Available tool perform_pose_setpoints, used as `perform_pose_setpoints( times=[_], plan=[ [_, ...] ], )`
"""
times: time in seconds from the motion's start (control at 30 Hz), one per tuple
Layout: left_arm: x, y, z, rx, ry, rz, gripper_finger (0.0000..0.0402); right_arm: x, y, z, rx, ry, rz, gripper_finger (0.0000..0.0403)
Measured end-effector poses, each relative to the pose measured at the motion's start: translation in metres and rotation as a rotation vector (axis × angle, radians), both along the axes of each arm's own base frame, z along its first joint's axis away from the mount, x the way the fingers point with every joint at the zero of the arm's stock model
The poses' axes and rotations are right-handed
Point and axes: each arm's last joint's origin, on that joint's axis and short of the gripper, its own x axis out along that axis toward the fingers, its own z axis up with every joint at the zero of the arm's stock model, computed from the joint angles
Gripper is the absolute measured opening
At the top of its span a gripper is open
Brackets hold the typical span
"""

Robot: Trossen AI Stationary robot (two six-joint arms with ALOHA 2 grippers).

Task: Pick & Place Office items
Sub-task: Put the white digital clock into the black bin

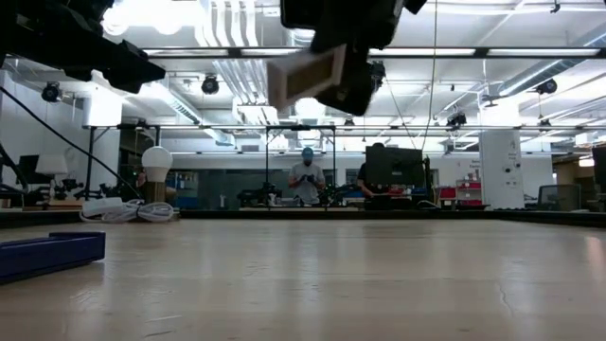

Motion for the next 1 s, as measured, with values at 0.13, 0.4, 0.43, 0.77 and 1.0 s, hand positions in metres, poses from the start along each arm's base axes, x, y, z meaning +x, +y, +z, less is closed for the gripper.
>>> perform_pose_setpoints(
  times=[0.13, 0.4, 0.43, 0.77, 1.0],
  plan=[
    [0.0, 0.0, 0.0, 0.0, 0.0, 0.0, 0.0248, -0.008, 0.004, -0.001, -0.075, 0.097, -0.133, 0.0159],
    [0.0, 0.0, 0.0, 0.0, 0.0, 0.0, 0.0248, -0.031, 0.019, 0.011, -0.203, 0.216, -0.498, 0.016],
    [0.0, 0.0, 0.0, 0.0, 0.001, 0.0, 0.0248, -0.035, 0.023, 0.013, -0.211, 0.228, -0.529, 0.016],
    [0.0, 0.0, 0.0, 0.0, 0.001, 0.0, 0.0248, -0.097, 0.065, 0.03, -0.231, 0.482, -0.911, 0.0162],
    [0.0, 0.0, 0.0, 0.0, 0.001, 0.0, 0.0248, -0.136, 0.1, 0.029, -0.267, 0.592, -1.121, 0.0162]
  ],
)
